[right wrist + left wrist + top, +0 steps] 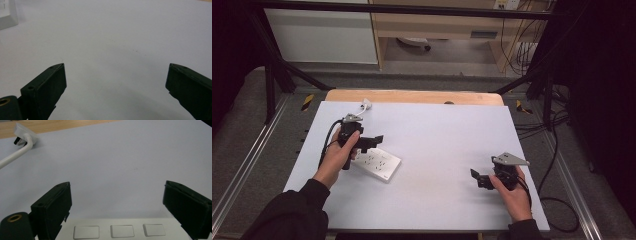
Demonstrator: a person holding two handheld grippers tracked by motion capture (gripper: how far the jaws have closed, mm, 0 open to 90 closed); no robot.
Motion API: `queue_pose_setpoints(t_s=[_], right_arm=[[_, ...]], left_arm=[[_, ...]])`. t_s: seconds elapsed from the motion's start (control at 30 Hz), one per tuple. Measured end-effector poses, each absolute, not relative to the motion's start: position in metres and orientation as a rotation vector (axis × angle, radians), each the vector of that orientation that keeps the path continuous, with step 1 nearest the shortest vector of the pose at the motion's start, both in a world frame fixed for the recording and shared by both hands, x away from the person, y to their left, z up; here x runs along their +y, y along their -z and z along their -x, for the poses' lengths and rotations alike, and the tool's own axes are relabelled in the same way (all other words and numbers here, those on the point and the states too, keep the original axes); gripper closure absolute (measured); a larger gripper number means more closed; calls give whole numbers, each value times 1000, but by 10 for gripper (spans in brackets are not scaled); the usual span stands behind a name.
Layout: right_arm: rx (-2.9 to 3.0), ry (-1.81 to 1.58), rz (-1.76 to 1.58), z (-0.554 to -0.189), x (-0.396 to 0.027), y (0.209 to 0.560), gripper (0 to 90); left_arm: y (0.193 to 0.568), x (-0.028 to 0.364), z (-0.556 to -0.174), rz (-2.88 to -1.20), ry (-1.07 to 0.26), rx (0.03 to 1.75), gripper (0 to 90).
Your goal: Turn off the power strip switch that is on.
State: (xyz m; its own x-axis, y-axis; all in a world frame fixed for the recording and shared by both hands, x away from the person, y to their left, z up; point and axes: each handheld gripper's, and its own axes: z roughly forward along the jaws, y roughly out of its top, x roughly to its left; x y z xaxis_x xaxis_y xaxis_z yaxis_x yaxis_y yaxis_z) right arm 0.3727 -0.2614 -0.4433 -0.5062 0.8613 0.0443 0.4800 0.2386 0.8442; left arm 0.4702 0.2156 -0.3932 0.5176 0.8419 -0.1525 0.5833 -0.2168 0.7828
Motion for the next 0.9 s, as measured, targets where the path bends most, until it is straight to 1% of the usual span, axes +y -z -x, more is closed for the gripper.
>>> queue_pose_setpoints(t_s=[0.9], right_arm=[[2095, -1194, -1213, -372, -261, 443, 30]], left_arm=[[389, 217, -469, -1888, -397, 1156, 84]])
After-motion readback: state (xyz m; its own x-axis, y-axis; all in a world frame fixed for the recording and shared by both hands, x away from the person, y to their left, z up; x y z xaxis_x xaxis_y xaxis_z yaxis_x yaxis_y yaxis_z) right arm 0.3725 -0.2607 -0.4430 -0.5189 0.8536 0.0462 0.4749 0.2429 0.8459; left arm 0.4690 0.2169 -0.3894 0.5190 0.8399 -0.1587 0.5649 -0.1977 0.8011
